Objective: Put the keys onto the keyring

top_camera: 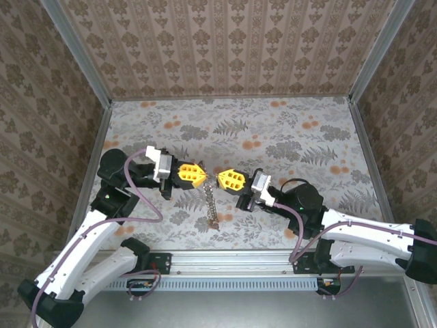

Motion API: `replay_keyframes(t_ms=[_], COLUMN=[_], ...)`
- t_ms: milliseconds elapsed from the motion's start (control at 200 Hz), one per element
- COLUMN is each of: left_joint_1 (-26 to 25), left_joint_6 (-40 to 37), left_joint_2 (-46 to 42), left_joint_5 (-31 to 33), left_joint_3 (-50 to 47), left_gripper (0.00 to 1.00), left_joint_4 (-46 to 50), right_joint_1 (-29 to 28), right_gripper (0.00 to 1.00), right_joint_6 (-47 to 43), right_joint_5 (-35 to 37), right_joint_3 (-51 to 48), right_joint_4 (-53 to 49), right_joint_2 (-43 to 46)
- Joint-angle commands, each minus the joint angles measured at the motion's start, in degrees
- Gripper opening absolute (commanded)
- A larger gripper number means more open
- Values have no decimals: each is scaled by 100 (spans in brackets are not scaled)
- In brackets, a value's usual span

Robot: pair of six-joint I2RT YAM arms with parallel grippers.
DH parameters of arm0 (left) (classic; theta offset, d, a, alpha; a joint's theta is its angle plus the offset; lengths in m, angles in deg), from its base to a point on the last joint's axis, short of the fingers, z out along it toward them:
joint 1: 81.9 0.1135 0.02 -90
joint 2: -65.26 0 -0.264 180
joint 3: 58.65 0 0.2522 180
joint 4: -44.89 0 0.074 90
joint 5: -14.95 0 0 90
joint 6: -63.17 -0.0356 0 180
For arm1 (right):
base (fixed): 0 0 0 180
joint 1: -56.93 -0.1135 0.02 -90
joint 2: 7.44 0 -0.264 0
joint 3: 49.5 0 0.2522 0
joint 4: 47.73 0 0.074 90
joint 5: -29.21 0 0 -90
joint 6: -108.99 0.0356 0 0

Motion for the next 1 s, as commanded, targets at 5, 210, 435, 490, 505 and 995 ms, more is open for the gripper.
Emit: replay_keyframes(t_ms=[5,210,435,490,505,995], left_joint_1=[28,28,28,28,21,28], left_joint_6=[-116,-179,-185,-189,-182,-222], left_joint_2=[-103,-122,-131,-139,-138,-140], left_joint_5=[-31,-10,4,8,0,13], left_joint_3=[41,49,49,45,47,52], left_gripper=[0,0,0,0,0,0], left_joint_4=[-67,9,9,25,24,63], right_joint_1=[32,46,50,56,56,63], right_gripper=[0,0,0,0,0,0], right_joint_6=[261,450,541,550,549,556], right_joint_5=[-203,-276,-307,-304,-304,-284], right_joint_3=[209,209,218,210,209,142], right_joint_4=[139,218,232,240,240,133], right_joint_2=[-24,-55,-99,-94,-83,91])
